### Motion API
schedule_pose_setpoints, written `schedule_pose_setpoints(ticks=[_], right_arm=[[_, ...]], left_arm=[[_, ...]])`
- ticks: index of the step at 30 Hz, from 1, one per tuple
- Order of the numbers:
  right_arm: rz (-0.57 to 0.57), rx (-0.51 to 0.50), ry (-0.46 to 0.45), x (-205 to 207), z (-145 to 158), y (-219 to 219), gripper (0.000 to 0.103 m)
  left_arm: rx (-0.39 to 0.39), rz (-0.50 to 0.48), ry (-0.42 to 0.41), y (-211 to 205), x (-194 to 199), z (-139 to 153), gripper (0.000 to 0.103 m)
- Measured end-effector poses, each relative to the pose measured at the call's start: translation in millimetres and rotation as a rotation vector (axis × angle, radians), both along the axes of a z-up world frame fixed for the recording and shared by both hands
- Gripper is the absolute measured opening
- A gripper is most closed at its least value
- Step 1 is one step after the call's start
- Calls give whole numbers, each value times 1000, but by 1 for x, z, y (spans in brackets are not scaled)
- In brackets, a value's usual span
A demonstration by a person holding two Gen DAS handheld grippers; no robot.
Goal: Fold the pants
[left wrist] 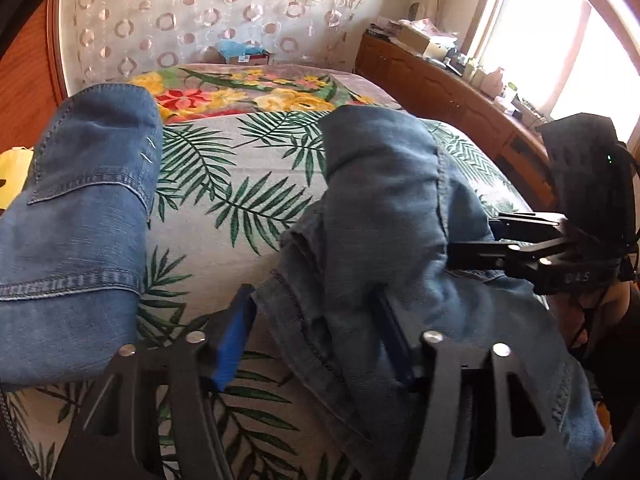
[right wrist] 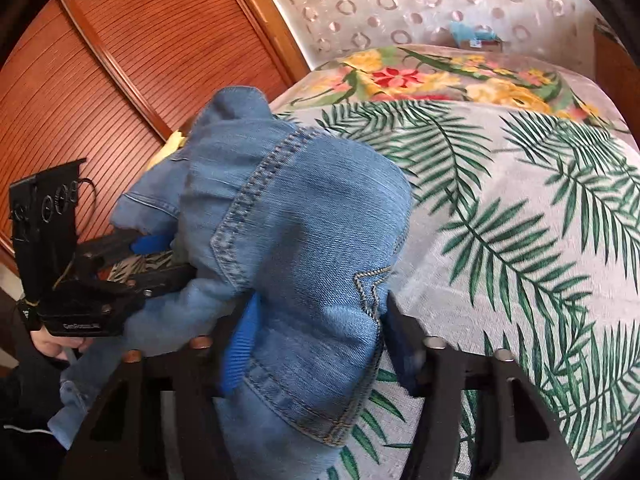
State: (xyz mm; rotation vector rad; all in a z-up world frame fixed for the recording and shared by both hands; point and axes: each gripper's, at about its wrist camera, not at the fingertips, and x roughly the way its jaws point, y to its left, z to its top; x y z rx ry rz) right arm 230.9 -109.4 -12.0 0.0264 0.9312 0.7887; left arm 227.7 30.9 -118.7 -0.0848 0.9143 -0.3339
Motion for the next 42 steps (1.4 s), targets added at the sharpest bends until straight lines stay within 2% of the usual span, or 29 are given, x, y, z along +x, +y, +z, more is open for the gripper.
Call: schedule_pose_setpoints(ticks=[1,2,4,7,9,14,18,26,30,34,37,39,42], right_arm=[[7,-4,-6,2,2,2,37],[10,-8,-11,2,6,3,33],[-4,15,-3,4,14,2,23],[8,17,-72,-3,34,7,19],[24,36,-101,-7,48,12,18],[114,30,-202,-23,96,42,16],[179,12,-295,-33,137,73,16],[276,41,-445,-44,197,131,16],[329,107,-463,-45,219,157,16],[392,196,-441,-40,229,185,16],[431,282,-411,-29,223,198,16],[421,339,-383,-14,211,202,16],[336,339,-327,24,169,212,18]], left_arm=[[-6,-15,2,-2,-2,1,48],[-1,-20,-1,-3,-2,1,46],[2,-37,-2,-5,-4,4,34],[-1,-40,-9,-2,-6,10,23],[-32,-37,-16,4,-8,16,20],[-90,-17,-73,19,-14,43,17],[-121,18,-159,37,-19,77,16],[-125,138,-327,96,-23,144,16],[-116,216,-403,137,-36,172,16],[-87,294,-447,173,-48,189,16],[-67,342,-470,199,-55,197,16],[-51,368,-473,208,-51,195,16],[4,383,-421,220,-27,179,16]])
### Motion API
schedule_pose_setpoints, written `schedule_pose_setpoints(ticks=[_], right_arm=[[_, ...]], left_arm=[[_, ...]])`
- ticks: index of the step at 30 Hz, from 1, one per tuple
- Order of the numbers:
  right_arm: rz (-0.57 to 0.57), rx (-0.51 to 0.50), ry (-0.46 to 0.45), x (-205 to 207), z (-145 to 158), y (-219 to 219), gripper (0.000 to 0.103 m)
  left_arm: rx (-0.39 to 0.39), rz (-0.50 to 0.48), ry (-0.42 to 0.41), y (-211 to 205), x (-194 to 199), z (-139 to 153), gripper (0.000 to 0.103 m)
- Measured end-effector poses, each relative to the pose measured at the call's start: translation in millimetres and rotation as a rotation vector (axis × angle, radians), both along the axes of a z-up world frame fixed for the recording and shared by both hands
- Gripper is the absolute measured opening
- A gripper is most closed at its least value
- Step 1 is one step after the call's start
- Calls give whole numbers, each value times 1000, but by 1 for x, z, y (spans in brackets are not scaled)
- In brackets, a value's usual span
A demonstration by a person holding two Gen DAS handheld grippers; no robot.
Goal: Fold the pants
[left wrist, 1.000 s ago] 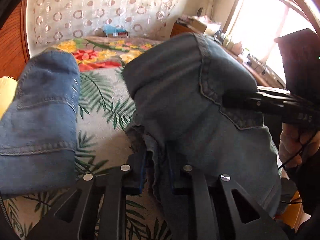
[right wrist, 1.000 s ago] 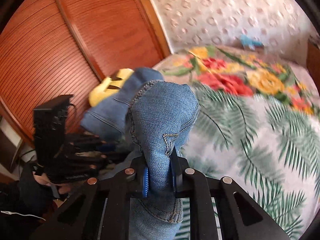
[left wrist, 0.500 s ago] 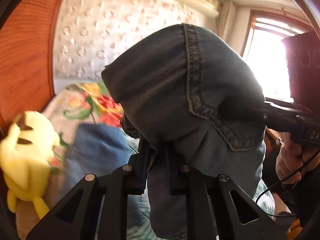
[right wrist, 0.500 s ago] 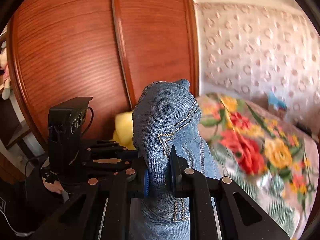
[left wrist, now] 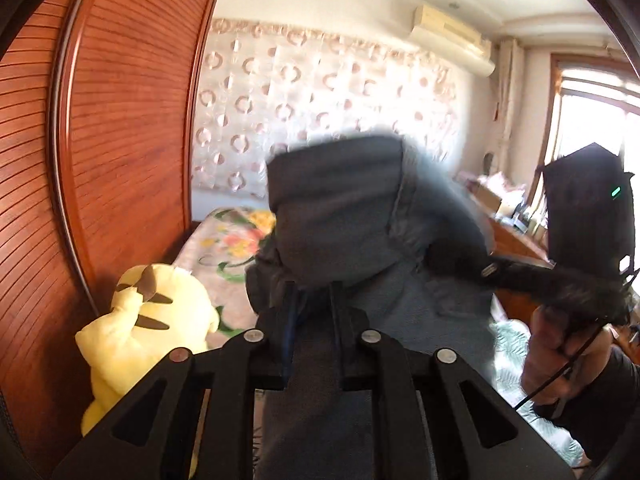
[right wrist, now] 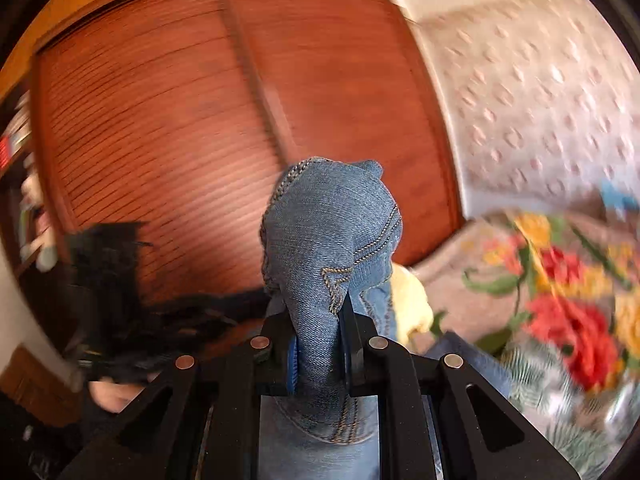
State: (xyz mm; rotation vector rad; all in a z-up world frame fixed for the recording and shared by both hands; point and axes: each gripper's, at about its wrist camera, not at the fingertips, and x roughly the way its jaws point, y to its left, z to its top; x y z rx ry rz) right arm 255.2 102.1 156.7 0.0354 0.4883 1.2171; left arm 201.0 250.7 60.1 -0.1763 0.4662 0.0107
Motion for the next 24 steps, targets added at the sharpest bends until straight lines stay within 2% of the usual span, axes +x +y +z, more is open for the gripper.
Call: schedule_pose_setpoints(ticks=[2,4,6,10,14,17,18,19,21,24], right_arm=[[-97,-111,28,26,-46,9,23],[-177,-266,63,49,-94,19,28],[-260,-380,78,67,-127,17,33],[-266,-341,127,85,-123,-4,50],[-298,-335,89,95,-110,-9,51],[-310,-285,41,80,-94,-21,51],[-300,-281,28,76,-92,-17,48],[-282,-275,12,70,-94,-17,40],[-242,-270,-6,60,-99,-14,34],[-256,-357,-19,83,-127,-6,30]], left_arm=[[30,15,60,-3,21,-16,16],[41,0,134,-10,39,-41,16],[44,-17,185,-11,50,-62,16],[36,-35,228,-15,55,-77,16],[34,-41,250,-22,53,-84,16],[25,-45,276,-30,47,-95,16],[23,-45,285,-32,45,-98,16],[23,-45,292,-34,43,-101,16],[22,-45,314,-38,38,-109,16],[21,-36,340,-44,32,-122,16]])
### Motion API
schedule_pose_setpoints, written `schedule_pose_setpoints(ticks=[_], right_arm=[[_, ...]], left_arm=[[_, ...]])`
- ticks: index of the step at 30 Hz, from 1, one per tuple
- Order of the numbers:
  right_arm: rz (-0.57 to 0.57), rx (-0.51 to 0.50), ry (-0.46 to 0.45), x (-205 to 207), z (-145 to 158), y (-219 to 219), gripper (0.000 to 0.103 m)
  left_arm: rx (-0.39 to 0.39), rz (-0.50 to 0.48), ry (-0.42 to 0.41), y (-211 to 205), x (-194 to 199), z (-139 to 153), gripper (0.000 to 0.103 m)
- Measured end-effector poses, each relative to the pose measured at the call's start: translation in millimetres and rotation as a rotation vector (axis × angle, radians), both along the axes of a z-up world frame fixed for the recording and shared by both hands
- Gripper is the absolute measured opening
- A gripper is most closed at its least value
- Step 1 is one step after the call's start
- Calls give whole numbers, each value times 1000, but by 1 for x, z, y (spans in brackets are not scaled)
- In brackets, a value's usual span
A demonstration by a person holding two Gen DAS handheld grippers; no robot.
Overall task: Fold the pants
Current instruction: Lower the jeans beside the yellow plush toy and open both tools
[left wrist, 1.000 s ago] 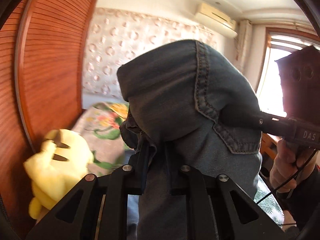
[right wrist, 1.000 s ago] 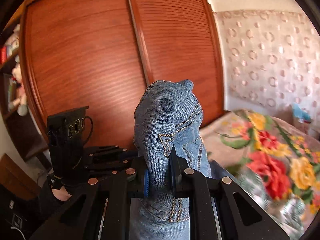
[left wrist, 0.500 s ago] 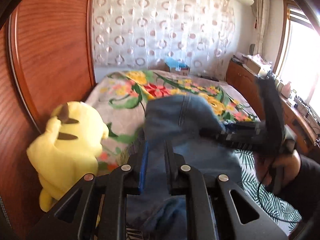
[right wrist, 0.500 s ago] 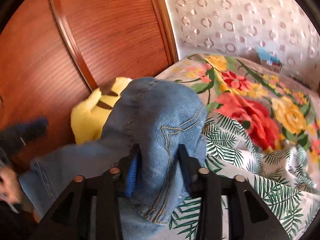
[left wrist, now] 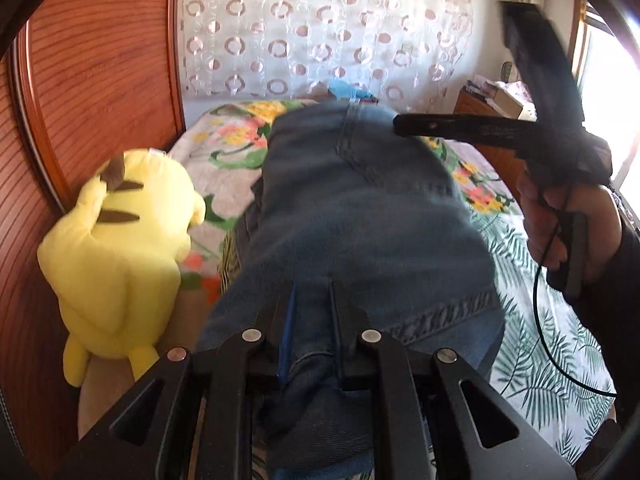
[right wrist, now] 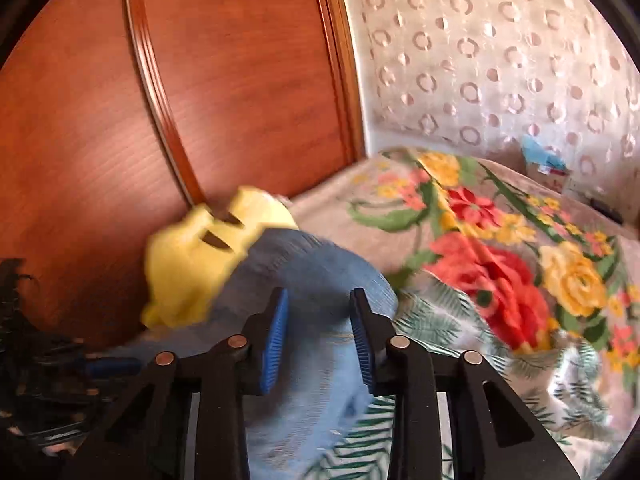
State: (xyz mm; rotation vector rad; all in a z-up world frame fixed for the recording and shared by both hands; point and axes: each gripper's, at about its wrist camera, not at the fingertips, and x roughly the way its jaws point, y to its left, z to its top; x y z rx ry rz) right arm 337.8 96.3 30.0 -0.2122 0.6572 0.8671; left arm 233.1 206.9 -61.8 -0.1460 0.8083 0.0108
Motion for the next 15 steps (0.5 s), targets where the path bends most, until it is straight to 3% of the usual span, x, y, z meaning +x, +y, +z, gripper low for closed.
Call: schedule_pose_setpoints(ticks=[5,9,15], right_arm=[[-53,-70,67,17,-35,-9,30],[-79,-26,62,3,-20,-31,30],[-91,27,1,-53,3,-64,30]], left_arm=[[16,-3,-9,-11,-10,-4,16],[27,4,-17,-16,-12,9,16],[62,-14,-80,-32,-24,36,20]])
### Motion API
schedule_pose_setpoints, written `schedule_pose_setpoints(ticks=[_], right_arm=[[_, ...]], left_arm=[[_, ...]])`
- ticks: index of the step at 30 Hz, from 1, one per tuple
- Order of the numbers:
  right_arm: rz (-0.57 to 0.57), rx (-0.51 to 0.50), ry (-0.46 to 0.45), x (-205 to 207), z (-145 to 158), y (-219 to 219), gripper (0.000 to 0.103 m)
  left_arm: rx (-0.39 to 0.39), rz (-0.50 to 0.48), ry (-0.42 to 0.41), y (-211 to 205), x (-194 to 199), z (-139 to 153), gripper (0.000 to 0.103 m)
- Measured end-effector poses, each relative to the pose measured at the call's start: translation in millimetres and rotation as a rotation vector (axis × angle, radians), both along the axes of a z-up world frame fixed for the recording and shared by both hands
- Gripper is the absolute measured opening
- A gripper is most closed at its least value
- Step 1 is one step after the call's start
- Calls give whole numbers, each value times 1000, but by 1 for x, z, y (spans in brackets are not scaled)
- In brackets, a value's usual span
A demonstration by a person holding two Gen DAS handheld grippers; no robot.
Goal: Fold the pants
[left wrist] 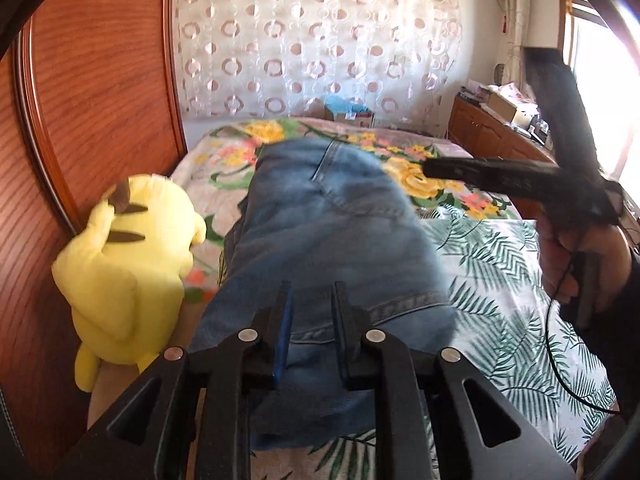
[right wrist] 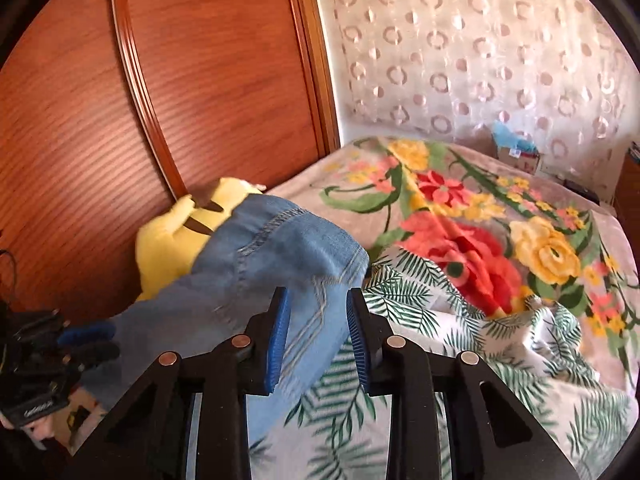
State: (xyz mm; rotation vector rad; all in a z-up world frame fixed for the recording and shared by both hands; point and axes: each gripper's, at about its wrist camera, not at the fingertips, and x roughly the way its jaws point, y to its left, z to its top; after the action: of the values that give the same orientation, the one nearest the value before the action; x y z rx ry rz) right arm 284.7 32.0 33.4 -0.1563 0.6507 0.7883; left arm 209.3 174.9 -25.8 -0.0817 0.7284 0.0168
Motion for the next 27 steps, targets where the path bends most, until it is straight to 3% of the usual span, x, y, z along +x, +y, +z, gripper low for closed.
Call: schedule_pose_setpoints(ticks=[6,11,12,13,17,19,23,25,27], right_arm=[[-43,33,-53,-73,17,-63,30],[-103,44,-100,-130,31,-115,30],[-112,50,-109,-144,37,-125,30],[-123,55,-119,-157,41,-136,30],[-164,60,-158,-200,50,-170,30],[-189,55,-181,-218,53,-180,30],[-232,60,-209,-254,57,-199,30],[-254,62,-223,-273,57,-207,30],[-279,65,-226,-288,55,-210,30]], left_arm=[[21,-30,-58,-24,-15,25,30],[32,-66,-94,-48,-26,43,31],[35,-78,-104,-55,-29,47,35],[35,-85,-116,-61,-33,50,49],[35,-116,-153,-81,-43,59,56],[35,-134,-173,-92,-49,63,75],[33,-169,-203,-112,-61,70,82],[47,-171,-215,-122,-67,73,94],[58,-171,-233,-129,-73,75,95]])
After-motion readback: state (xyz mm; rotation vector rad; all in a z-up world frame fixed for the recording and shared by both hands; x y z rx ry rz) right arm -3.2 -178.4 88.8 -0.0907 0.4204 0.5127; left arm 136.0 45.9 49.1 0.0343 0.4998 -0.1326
